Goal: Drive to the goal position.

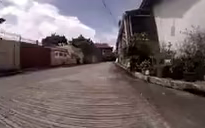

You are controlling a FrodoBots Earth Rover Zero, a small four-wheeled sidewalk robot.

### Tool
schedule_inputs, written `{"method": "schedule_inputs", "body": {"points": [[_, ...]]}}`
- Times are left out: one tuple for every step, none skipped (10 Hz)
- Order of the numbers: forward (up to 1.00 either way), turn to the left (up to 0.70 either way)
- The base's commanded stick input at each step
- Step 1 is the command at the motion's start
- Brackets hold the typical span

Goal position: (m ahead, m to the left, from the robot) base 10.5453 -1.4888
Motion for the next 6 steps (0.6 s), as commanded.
{"method": "schedule_inputs", "body": {"points": [[0.7,0.0],[0.7,0.0],[0.7,0.0],[0.7,0.0],[0.7,0.0],[0.7,0.0]]}}
